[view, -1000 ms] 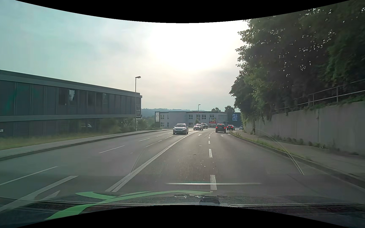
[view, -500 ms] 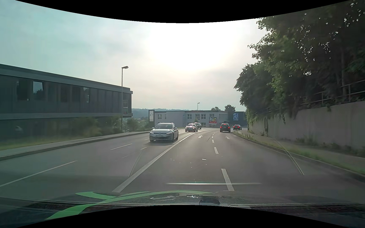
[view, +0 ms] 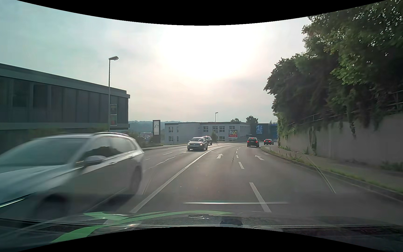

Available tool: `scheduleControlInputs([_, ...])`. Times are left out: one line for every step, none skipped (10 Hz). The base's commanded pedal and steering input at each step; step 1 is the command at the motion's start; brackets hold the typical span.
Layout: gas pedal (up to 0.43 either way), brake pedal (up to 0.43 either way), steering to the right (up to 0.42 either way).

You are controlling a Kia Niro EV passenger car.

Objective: Follow the waypoints while adhering to traffic rules and regulations

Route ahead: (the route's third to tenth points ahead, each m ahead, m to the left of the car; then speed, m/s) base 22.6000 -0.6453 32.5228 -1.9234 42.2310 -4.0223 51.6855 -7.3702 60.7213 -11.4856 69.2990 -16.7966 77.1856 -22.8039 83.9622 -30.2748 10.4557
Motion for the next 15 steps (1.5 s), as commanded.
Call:
scheduleControlInputs([0.098,0.0,0.019])
scheduleControlInputs([0.098,0.0,0.02])
scheduleControlInputs([0.098,0.0,0.018])
scheduleControlInputs([0.098,0.0,0.018])
scheduleControlInputs([0.087,0.0,0.018])
scheduleControlInputs([0.087,0.0,0.018])
scheduleControlInputs([0.079,0.0,0.018])
scheduleControlInputs([0.079,0.0,0.018])
scheduleControlInputs([0.079,0.0,0.017])
scheduleControlInputs([0.067,0.0,0.016])
scheduleControlInputs([0.067,0.0,0.016])
scheduleControlInputs([0.067,0.0,0.016])
scheduleControlInputs([0.067,0.0,0.016])
scheduleControlInputs([0.067,0.0,0.017])
scheduleControlInputs([0.067,0.0,0.018])
